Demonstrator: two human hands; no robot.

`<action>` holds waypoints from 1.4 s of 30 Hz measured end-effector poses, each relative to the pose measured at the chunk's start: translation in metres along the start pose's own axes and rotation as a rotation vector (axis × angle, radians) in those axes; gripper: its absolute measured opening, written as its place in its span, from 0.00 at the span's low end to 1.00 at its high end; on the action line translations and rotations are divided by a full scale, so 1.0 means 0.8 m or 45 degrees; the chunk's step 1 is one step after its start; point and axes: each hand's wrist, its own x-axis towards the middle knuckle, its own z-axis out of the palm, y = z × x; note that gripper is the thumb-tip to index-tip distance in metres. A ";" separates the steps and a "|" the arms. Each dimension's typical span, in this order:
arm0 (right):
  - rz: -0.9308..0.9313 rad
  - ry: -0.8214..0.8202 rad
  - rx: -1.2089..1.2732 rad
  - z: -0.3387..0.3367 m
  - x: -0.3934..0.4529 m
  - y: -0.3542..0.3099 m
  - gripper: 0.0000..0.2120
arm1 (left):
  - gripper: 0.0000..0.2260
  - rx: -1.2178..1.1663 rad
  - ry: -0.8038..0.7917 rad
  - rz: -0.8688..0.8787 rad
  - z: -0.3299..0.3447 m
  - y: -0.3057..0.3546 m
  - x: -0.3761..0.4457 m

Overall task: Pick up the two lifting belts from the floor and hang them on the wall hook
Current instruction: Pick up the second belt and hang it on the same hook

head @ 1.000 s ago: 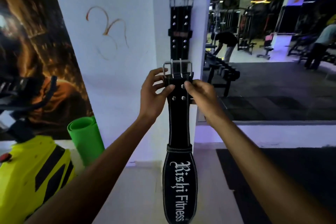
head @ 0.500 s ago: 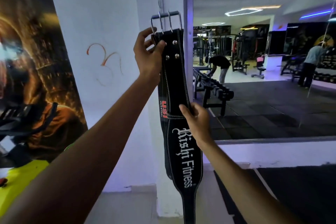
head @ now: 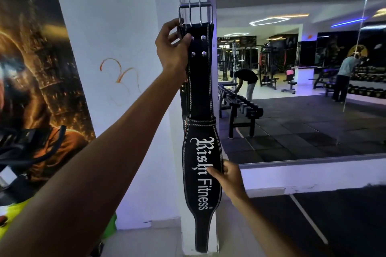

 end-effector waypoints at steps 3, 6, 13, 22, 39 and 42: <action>0.020 -0.049 -0.013 0.008 -0.002 -0.014 0.20 | 0.17 0.019 0.008 0.013 -0.010 0.003 0.001; -0.076 -0.051 0.064 0.018 0.021 -0.074 0.22 | 0.16 0.030 0.013 0.039 -0.016 0.010 0.005; -0.167 -0.060 0.137 0.030 0.036 -0.129 0.15 | 0.16 -0.024 0.014 0.040 -0.026 0.030 0.010; 0.019 -0.113 -0.172 0.009 -0.045 -0.015 0.27 | 0.16 -0.055 0.077 -0.035 -0.045 0.025 0.003; -0.790 0.084 -0.042 0.038 0.144 -0.399 0.15 | 0.23 0.012 -0.019 -0.025 -0.030 0.019 -0.009; -0.713 0.086 0.005 0.045 0.159 -0.407 0.09 | 0.27 -0.026 -0.030 -0.084 -0.039 0.019 -0.006</action>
